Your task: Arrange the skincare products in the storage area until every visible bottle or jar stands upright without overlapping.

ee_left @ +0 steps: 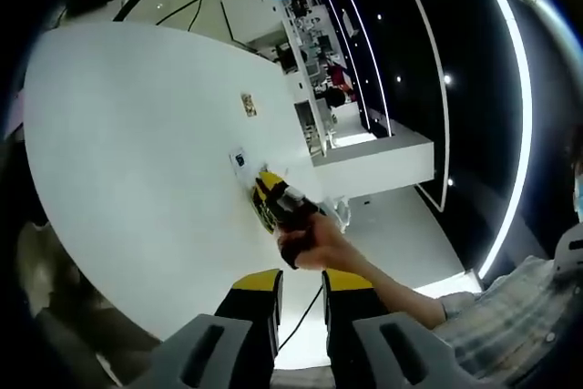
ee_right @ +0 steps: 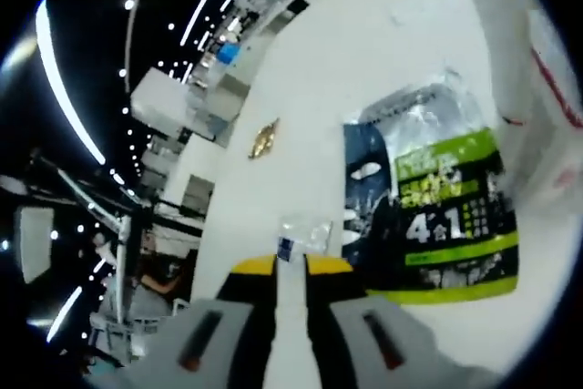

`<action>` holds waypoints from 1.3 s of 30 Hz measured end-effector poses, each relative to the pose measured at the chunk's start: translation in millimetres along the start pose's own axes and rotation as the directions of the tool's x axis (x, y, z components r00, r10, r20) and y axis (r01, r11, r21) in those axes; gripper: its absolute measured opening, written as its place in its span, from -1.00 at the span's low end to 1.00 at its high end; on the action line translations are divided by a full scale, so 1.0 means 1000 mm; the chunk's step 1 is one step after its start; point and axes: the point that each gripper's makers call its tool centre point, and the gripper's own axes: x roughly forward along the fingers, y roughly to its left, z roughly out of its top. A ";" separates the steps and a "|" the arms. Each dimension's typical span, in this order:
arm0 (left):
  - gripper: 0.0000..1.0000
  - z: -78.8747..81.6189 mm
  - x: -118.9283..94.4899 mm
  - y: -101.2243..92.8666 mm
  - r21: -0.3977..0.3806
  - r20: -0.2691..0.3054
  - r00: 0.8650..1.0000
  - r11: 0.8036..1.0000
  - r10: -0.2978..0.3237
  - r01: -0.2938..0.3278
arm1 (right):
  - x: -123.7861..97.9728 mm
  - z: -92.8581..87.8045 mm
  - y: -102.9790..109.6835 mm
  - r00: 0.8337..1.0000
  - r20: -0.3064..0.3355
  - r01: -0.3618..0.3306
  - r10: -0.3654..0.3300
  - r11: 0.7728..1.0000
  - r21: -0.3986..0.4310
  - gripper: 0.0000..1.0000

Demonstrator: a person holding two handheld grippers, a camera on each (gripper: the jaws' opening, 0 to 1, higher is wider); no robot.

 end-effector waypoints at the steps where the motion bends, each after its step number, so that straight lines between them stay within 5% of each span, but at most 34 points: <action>1: -0.65 -0.001 0.000 0.000 0.001 -0.003 1.000 1.000 0.000 0.000 | 0.003 -0.002 0.003 1.000 -0.007 -0.007 0.007 1.000 -0.009 -0.81; 7: -0.65 -0.001 -0.009 0.002 -0.006 0.008 1.000 1.000 0.008 -0.008 | 0.026 -0.012 0.023 0.998 -0.041 -0.055 0.054 0.998 -0.014 -0.83; 12: -0.65 0.002 -0.014 0.003 -0.014 0.028 1.000 1.000 0.014 -0.014 | 0.035 -0.023 0.019 0.996 -0.088 -0.040 0.035 0.998 -0.048 -0.84; 27: -0.65 -0.004 -0.007 0.002 -0.011 0.001 1.000 1.000 0.013 -0.013 | 0.020 -0.025 -0.010 0.992 -0.122 0.018 -0.025 0.998 -0.060 -0.89; 39: -0.65 -0.005 0.001 0.000 -0.010 -0.008 1.000 1.000 0.006 -0.006 | 0.003 -0.022 0.016 0.993 -0.085 -0.088 0.084 0.995 -0.041 -0.79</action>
